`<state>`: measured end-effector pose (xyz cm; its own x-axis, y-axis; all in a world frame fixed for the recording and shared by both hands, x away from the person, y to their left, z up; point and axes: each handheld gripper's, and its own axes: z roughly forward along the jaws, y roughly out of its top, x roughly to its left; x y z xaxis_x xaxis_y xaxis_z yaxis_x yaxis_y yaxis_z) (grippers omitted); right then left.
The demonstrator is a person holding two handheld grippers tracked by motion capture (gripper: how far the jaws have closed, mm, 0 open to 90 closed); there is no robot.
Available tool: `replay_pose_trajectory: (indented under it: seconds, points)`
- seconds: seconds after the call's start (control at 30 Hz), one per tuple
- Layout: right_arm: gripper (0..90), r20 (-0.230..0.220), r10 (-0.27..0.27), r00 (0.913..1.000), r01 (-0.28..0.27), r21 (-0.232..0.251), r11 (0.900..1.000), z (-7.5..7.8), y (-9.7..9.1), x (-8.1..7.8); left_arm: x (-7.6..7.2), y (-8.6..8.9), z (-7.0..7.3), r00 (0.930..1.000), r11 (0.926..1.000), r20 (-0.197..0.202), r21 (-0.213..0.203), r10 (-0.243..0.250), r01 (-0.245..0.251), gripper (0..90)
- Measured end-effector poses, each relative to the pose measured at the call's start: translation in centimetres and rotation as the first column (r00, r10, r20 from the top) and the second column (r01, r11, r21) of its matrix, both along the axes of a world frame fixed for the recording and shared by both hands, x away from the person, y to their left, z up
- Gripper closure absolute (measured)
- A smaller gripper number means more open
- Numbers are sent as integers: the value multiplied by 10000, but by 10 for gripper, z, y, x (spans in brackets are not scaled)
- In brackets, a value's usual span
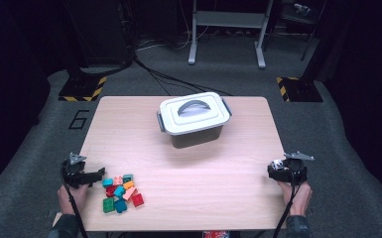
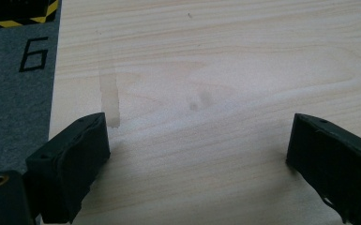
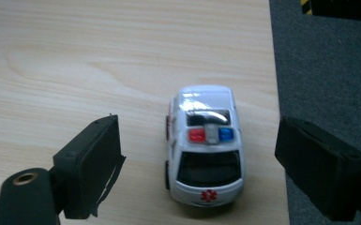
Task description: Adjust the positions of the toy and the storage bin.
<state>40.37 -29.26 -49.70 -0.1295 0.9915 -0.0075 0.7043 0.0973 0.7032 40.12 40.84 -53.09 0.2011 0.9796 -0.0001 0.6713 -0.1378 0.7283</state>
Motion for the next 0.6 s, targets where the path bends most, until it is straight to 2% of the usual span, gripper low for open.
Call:
replay_pose_trajectory:
  seconds: [0.1, 0.2, 0.37, 0.6]
  points:
    - [124, 117, 284, 9995, -285, 12, 9996, 9, 5, 0, 0, 0, 0, 10000, 10000, 4, -4, 2, -2, 57]
    - [97, 244, 528, 9983, -533, 216, 9983, 20, 15, 3, 0, 0, 0, 10000, 10000, 10, -13, 0, 0, 58]
    - [50, 313, 1230, 9919, -1235, 140, 9922, 33, 31, 13, 0, 0, 0, 10000, 10000, 5, -9, -8, 8, 58]
    - [23, 383, 1760, 9836, -1773, 341, 9836, 47, 49, 30, 0, 0, 0, 10000, 10000, 8, -11, -7, 7, 58]
